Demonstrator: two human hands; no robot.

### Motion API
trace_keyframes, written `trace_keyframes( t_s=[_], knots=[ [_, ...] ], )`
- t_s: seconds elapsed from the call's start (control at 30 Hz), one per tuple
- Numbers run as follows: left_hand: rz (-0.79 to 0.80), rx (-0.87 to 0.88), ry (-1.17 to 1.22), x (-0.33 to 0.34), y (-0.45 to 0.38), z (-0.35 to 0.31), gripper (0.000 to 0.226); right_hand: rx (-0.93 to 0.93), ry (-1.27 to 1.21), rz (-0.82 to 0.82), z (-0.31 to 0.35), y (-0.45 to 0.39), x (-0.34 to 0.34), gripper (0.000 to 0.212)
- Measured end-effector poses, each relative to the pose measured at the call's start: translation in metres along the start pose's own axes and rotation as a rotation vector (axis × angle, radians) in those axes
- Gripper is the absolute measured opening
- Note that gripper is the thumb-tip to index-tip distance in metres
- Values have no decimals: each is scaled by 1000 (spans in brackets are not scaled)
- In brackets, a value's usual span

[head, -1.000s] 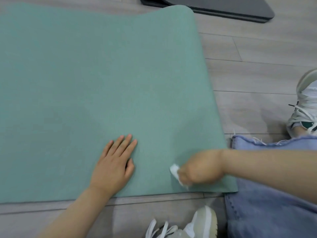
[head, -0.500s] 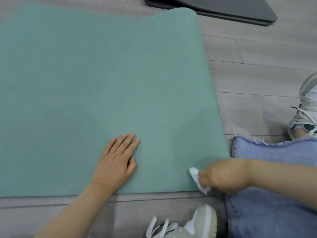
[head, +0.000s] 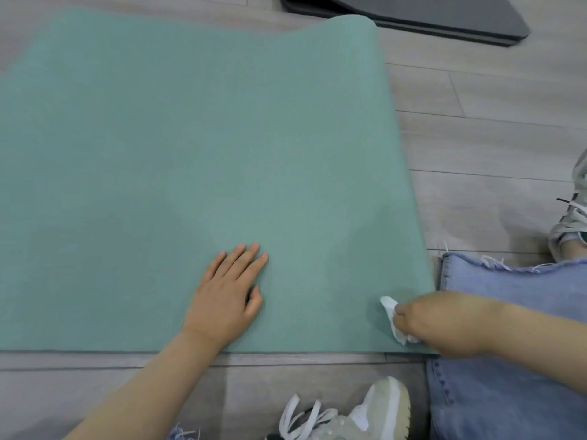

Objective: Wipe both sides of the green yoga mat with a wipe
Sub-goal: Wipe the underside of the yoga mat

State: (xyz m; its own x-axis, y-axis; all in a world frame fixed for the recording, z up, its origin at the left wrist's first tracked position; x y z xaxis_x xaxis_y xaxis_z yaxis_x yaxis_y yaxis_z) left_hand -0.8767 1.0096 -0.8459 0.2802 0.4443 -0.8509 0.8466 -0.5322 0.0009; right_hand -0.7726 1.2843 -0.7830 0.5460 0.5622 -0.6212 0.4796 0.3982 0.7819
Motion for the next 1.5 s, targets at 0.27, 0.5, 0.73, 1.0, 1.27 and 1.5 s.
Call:
trace_keyframes(
  t_s=[0.27, 0.5, 0.73, 1.0, 1.27, 1.5],
  knots=[
    [27, -20, 11, -1, 1, 1, 58, 835, -250, -417, -176, -31, -27, 24],
    [7, -3, 42, 0, 0, 4, 57, 457, -389, -151, -36, 8, 18, 24],
    [13, 10, 126, -2, 1, 9, 54, 431, -387, -284, -15, 13, 7, 24],
    [28, -278, -11, -64, 36, 75, 59, 547, -772, -841, 1, -7, -61, 10],
    [113, -612, -73, -130, 84, 148, 62, 489, -864, -725, 73, -71, -141, 14],
    [125, -866, -134, -191, 112, 226, 65, 261, -867, -515, 154, -156, -194, 15]
  ],
)
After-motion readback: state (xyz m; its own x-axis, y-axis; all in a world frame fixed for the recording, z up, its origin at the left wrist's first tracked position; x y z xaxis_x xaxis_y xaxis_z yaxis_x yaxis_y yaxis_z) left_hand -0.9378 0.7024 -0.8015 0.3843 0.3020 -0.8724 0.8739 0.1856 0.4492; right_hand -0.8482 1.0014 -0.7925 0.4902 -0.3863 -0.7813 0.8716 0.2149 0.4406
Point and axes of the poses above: each hand's wrist, its own y-axis away from the middle knuckle, its own x-axis out of the palm, z = x × y, the point moved 6 cm from there along -y, towards the middle knuckle, and after that the axes turned 14 degrees about y, right-handed, at the moved point
